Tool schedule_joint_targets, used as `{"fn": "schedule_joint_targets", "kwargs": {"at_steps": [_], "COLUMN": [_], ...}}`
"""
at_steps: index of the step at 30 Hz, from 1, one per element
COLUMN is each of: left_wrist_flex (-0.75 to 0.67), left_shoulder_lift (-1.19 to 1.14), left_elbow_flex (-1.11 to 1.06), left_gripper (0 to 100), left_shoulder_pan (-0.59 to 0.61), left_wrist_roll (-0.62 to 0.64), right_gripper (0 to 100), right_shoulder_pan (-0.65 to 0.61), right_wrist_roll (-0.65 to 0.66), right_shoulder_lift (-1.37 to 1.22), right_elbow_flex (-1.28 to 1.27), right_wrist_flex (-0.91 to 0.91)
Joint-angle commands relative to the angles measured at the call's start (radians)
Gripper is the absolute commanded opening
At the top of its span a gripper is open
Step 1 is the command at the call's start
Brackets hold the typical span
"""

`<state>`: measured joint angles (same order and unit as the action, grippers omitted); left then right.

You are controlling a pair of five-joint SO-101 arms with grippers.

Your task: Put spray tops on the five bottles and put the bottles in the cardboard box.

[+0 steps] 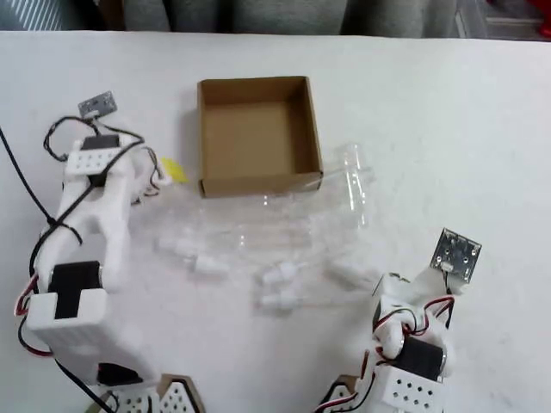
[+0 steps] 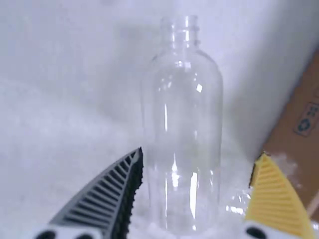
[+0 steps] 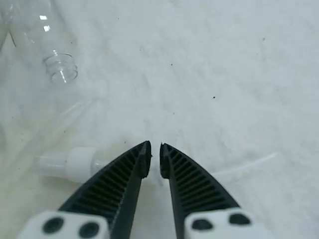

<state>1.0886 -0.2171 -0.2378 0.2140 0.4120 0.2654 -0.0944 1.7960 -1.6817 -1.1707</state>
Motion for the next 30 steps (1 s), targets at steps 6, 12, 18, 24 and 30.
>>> {"fn": "schedule_joint_targets", "kwargs": {"at_steps": [6, 12, 18, 24, 30], "left_wrist_flex": [0.236, 0.149, 0.115, 0.178, 0.287], "left_shoulder_lift": [0.005, 0.002, -0.027, -0.217, -0.375], "left_elbow_flex": [0.204, 0.204, 0.212, 0.381, 0.592], "left_gripper": [34, 34, 34, 34, 34], "left_shoulder_pan": [0.076, 0.093, 0.062, 0.053, 0.053], "left_wrist_roll": [0.164, 0.265, 0.249, 0.236, 0.236], "right_gripper": [1.7, 1.7, 1.7, 1.7, 1.7], "right_shoulder_pan": [0.008, 0.008, 0.008, 0.008, 0.004], "right_wrist_roll": [0.002, 0.002, 0.002, 0.002, 0.002], "right_shoulder_lift": [0.004, 0.004, 0.004, 0.004, 0.004], "right_elbow_flex": [-0.009, -0.009, -0.009, -0.009, -0.009], "right_wrist_flex": [-0.005, -0.005, -0.005, -0.005, -0.005]}}
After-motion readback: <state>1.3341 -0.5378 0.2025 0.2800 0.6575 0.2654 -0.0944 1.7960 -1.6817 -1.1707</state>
